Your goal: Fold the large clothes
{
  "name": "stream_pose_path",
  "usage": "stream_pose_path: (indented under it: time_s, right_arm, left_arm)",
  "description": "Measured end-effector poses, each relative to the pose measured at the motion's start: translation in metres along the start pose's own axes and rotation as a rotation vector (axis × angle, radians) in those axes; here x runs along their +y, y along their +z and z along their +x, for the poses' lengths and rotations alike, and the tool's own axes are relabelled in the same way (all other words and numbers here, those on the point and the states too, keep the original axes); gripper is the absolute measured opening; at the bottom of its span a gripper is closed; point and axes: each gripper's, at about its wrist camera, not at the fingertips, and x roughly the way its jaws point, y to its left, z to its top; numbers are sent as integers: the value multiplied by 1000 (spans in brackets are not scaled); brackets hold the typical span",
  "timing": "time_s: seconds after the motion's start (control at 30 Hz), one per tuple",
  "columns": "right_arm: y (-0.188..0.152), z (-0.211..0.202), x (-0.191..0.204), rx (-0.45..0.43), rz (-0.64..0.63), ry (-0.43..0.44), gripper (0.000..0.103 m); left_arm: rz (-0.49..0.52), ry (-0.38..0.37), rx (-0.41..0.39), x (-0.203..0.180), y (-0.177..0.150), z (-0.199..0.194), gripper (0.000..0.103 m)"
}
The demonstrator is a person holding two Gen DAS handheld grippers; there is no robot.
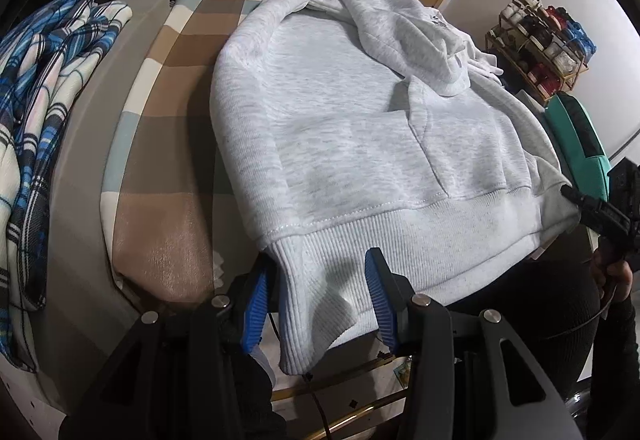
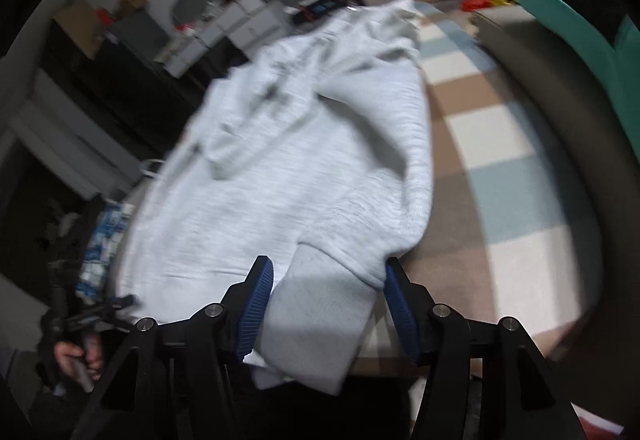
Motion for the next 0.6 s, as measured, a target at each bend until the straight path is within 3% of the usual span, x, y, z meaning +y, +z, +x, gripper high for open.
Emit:
stream_pose_path:
  time_s: [0.07,0.13,0.2,0.37,0.43,0.5,0.6]
  right_arm:
    - [-1,1,-7,12,27,22,59]
    - [-4,4,-16,41,88,100,62]
    - [-9,0,-15,49,107,250,62]
    - [-14,-10,-17,-41,182,517,80]
    - [-13,-2,-20,-39,203,465,81]
    - [-13,5,-24,-34,202,305,81]
    - [-11,11,-22,-16,174,230,80]
  left_arm:
    - [-6,-12,-1,1,1,0,40]
    - [5,-34,-16,0,1,-3,40]
    - [16,-48,-31,-1,1,-6,40]
    - [-8,-110,-53,4,4,-11,40]
    - [-41,-150,-57,9,6,-12,40]
    - [-80,-192,-72,14,7,-13,40]
    - [-121,-206,-60,17,10,-8,40]
